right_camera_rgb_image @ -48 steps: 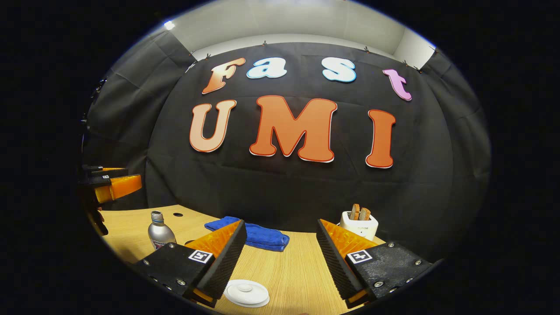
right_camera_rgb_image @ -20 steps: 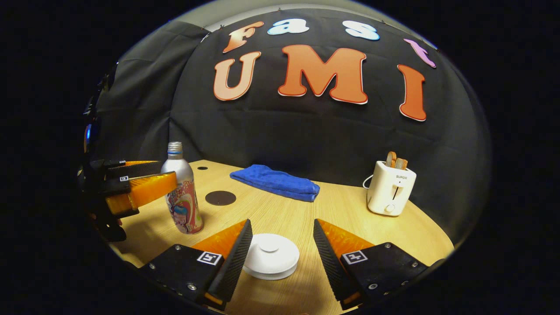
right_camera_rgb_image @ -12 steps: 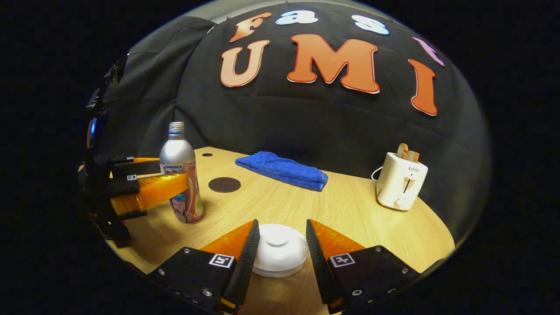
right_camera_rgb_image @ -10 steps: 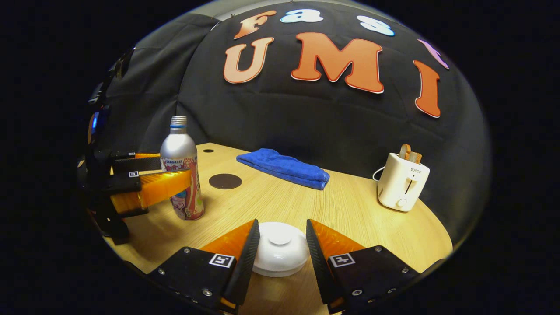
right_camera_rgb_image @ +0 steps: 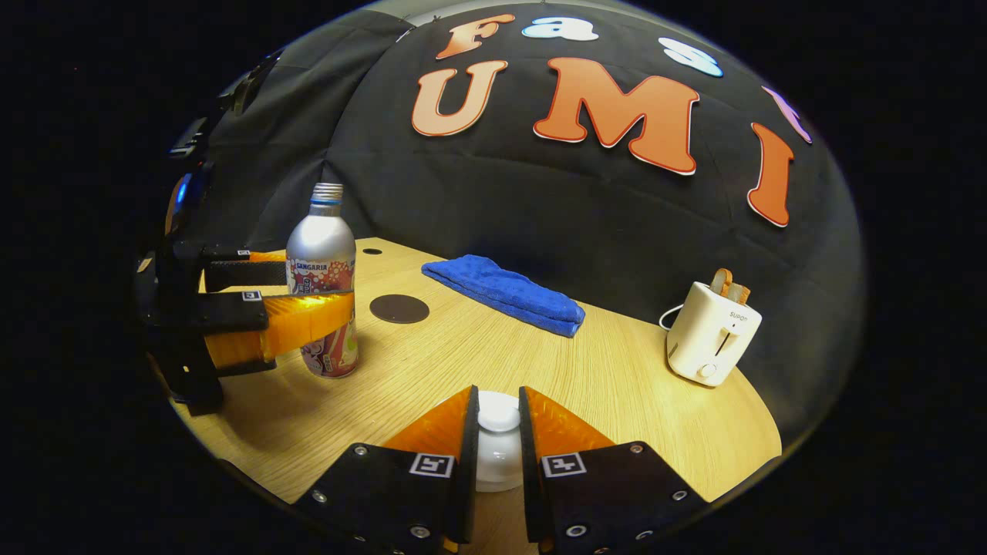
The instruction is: Open the teacup lid with one hand, grasp the water bottle and pour water into the teacup with the other hand; after pouring, place the water bottle on the coaster and then close the teacup lid.
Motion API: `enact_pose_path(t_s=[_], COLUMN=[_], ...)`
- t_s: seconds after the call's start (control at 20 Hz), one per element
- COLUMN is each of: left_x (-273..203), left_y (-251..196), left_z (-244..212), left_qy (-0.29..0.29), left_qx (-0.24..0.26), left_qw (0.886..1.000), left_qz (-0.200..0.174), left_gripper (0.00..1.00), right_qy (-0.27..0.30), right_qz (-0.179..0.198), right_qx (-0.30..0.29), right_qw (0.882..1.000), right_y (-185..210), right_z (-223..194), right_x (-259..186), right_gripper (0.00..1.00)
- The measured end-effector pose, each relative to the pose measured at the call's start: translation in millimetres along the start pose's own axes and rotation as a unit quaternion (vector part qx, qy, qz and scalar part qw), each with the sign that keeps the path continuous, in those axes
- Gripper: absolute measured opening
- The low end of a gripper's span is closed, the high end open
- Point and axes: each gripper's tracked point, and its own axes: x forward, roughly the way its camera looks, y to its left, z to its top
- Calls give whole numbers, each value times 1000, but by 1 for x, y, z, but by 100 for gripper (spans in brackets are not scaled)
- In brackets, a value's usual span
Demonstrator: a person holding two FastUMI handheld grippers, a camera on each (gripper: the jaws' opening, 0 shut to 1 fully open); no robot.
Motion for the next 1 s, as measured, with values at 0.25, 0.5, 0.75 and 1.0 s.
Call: enact_pose_path(t_s=[0.25,0.5,0.75,1.0], left_x=[2,6,10,11], left_y=[-2,-1,3,9], left_z=[-3,-3,2,20], left_qy=[11,12,10,0], left_qx=[0,2,15,89], left_qw=[1000,1000,1000,996], left_qz=[0,3,11,18], left_gripper=[98,84,84,81], right_qy=[2,-18,-30,-39], right_qz=[-2,-5,-22,-43], right_qx=[27,31,25,38], right_qw=[1000,999,999,998], right_y=[-5,-9,-25,-46], right_z=[3,16,22,25], right_x=[0,-9,-18,-29], right_gripper=[23,23,23,23])
